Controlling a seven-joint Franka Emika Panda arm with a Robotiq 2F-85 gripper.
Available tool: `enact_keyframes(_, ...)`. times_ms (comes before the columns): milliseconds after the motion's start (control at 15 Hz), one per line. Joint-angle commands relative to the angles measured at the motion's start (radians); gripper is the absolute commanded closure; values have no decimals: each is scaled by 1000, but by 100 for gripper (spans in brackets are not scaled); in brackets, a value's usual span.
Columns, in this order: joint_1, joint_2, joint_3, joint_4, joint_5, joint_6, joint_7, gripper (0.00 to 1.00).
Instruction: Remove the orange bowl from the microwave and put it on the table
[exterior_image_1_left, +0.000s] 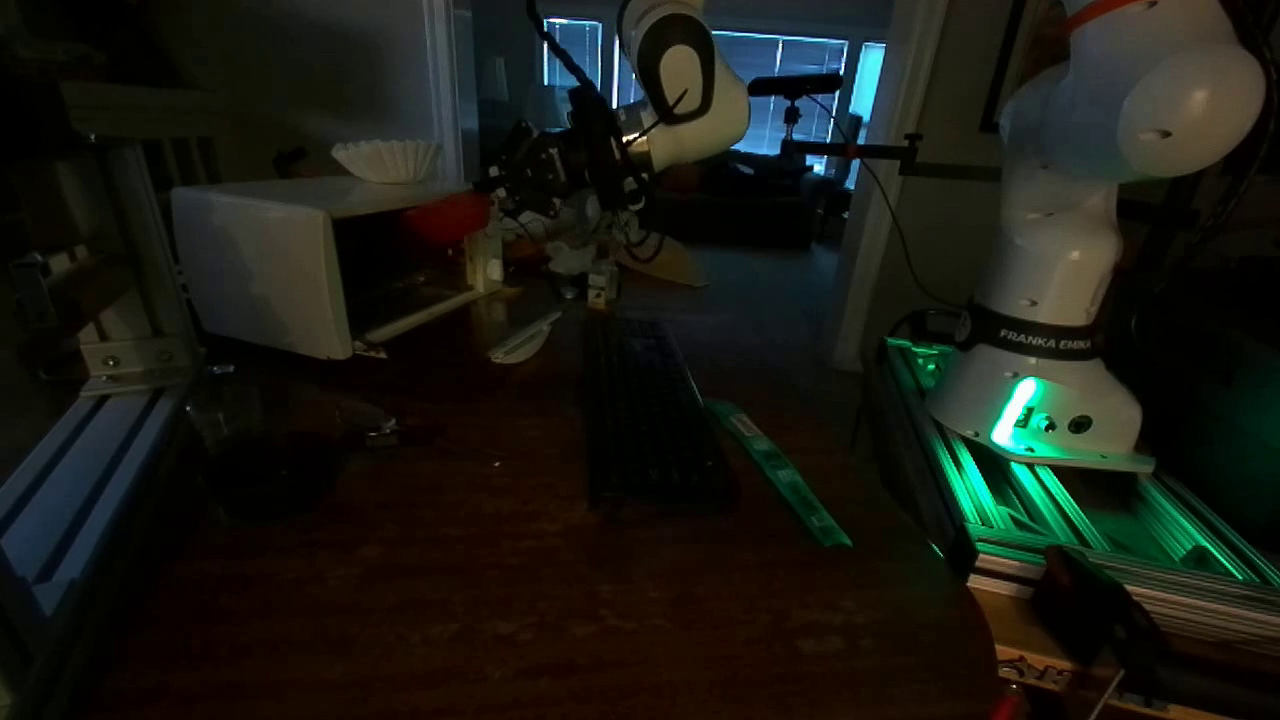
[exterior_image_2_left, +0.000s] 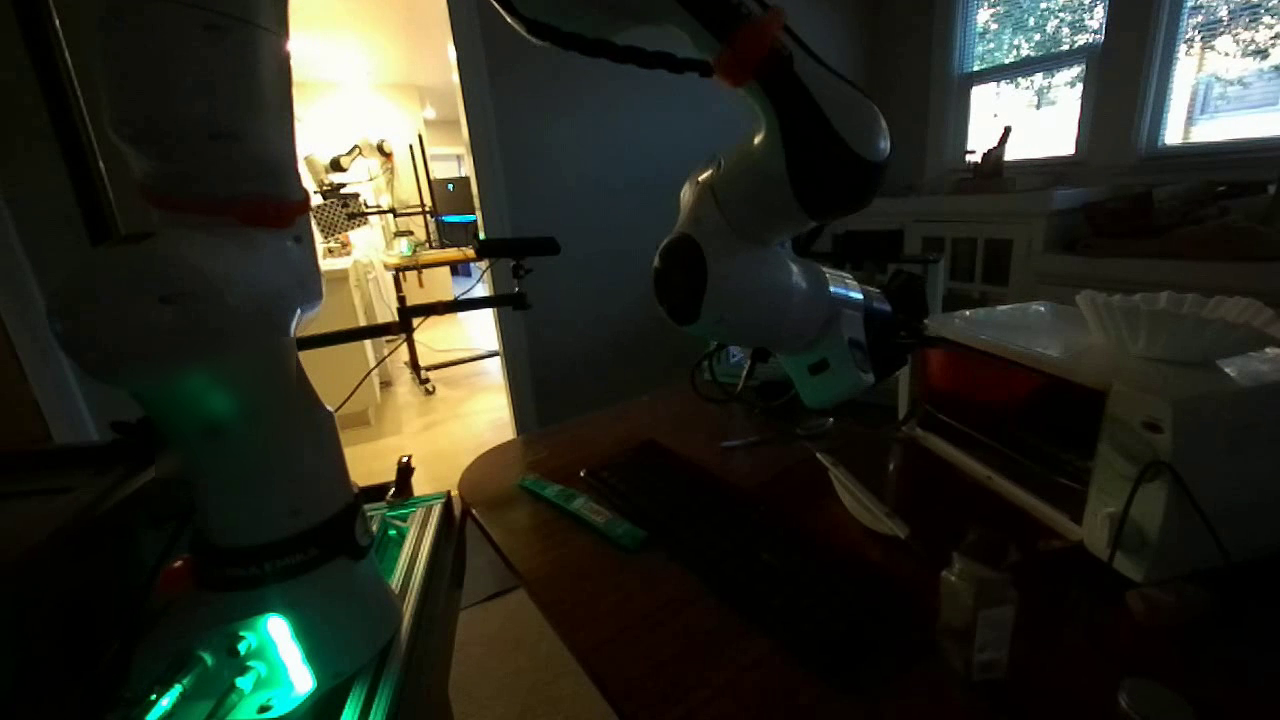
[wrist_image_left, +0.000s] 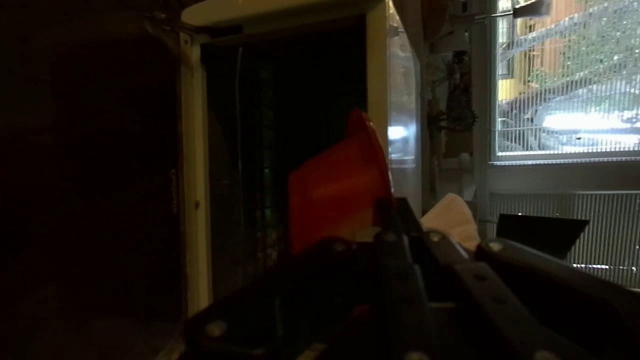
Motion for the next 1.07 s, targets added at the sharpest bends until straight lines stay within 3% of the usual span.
enact_keyframes(0,-40,-118,15,-117,-4,-48,-43,99)
enact_keyframes(533,-64,-287,105,-275,-5,-8,-134,99)
enact_keyframes(800,-57,-346,167,-292,-5,-1,-93,99)
enact_keyframes(867,-78,-290,162,-262,-6,-18,-109,98)
enact_keyframes(1000,-77,-313,183,-266,-6,-18,-104,98)
